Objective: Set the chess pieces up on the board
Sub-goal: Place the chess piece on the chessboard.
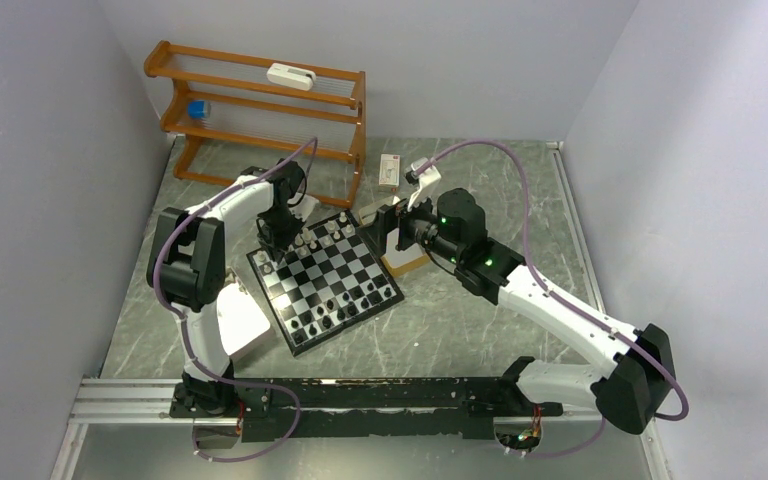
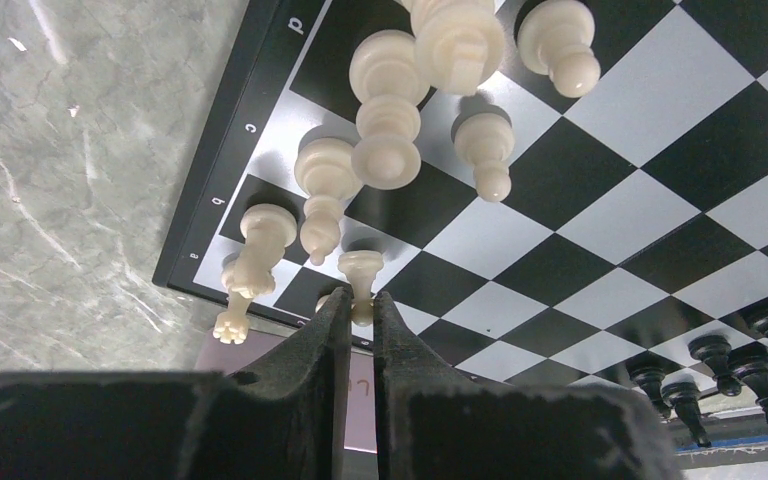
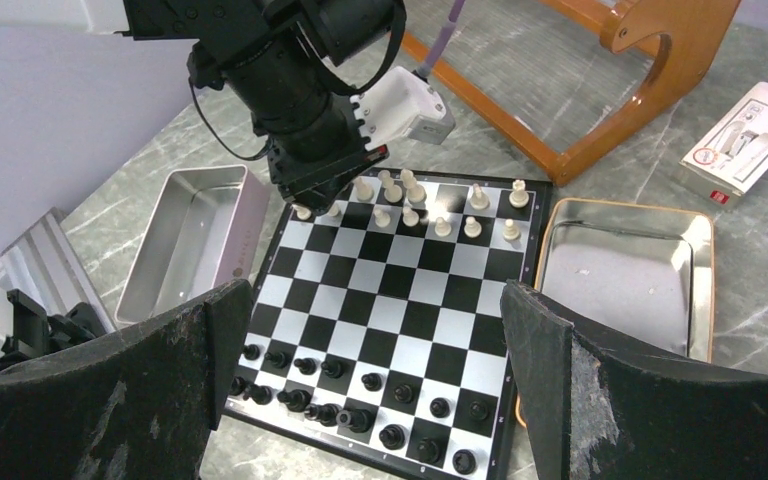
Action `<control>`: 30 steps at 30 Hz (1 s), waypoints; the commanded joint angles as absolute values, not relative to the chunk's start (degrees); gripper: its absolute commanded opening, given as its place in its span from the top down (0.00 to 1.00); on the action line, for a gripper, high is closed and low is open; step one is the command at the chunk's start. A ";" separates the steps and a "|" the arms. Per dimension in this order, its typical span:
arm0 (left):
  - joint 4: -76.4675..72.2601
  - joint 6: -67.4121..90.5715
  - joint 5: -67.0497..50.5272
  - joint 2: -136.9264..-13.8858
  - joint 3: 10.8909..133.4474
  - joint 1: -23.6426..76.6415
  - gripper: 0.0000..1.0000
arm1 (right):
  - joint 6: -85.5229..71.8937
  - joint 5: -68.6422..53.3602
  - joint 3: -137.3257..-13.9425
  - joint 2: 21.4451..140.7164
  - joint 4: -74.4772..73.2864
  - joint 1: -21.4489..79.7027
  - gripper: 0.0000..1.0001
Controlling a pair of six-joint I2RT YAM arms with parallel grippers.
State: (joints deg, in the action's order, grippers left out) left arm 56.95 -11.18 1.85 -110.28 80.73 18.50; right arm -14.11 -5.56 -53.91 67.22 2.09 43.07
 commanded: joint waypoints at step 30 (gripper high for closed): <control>58.97 -11.90 1.74 -110.47 83.09 19.51 0.68 | -13.60 -5.54 -53.55 68.21 4.61 42.87 0.00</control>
State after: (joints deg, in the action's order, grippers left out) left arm 58.39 -11.18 1.85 -110.61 81.23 18.94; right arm -14.06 -5.58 -53.87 67.70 2.76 43.07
